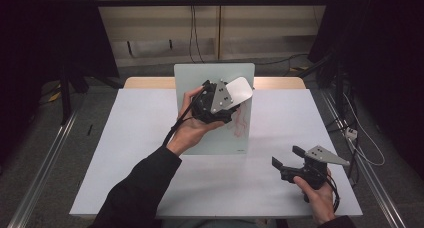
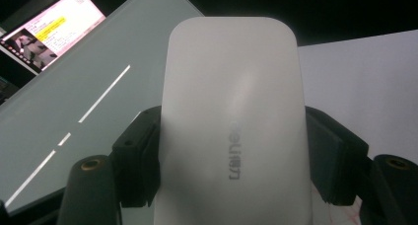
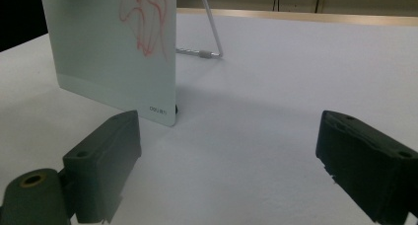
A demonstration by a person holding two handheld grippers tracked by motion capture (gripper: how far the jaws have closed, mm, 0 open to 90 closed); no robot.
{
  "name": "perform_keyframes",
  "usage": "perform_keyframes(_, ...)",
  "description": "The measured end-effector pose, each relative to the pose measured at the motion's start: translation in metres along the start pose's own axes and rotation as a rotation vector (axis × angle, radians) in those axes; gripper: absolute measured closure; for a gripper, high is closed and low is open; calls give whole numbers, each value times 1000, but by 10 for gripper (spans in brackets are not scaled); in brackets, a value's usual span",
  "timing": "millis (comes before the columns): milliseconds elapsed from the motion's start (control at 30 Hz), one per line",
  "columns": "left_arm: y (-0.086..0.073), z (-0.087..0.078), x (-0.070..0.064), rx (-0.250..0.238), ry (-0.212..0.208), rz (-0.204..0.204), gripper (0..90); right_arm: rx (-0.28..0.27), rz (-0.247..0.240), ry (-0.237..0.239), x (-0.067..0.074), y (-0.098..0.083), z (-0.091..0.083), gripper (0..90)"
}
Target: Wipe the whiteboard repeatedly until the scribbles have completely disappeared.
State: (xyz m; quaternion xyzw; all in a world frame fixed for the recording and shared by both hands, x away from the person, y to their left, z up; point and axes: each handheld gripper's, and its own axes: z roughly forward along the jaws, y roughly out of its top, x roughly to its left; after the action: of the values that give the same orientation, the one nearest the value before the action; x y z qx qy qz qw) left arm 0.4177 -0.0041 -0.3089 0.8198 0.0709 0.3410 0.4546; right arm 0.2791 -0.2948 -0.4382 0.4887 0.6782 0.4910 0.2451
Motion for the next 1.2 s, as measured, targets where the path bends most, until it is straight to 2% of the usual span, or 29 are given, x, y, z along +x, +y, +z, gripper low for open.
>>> perform_keyframes(267, -1, 5, -8, 13, -11, 36, 310, -1, -1, 6, 1, 0, 0, 97)
perform_keyframes(433, -9, 10, -23, 20, -37, 54, 310, 0, -4, 6, 1, 0, 0, 97)
perform_keyframes(700, -23, 17, -47, 63, -105, 81, 310, 3, -4, 4, 1, 0, 0, 97)
perform_keyframes(800, -21, 18, -44, 61, -121, 63, 310, 2, -4, 4, 1, 0, 0, 97)
perform_keyframes(900, -17, 16, -38, 55, -103, 55, 310, 0, -4, 4, 1, 0, 0, 97)
perform_keyframes(1033, -8, 12, -22, 29, -78, 22, 310, 0, -3, 6, 1, 0, 0, 97)
perform_keyframes(1100, -2, 10, -14, 27, -61, 21, 310, 0, -3, 7, 1, 0, 0, 97)
perform_keyframes(1200, 4, 8, -5, 10, -36, -9, 310, 2, -3, 8, 1, 0, 0, 97)
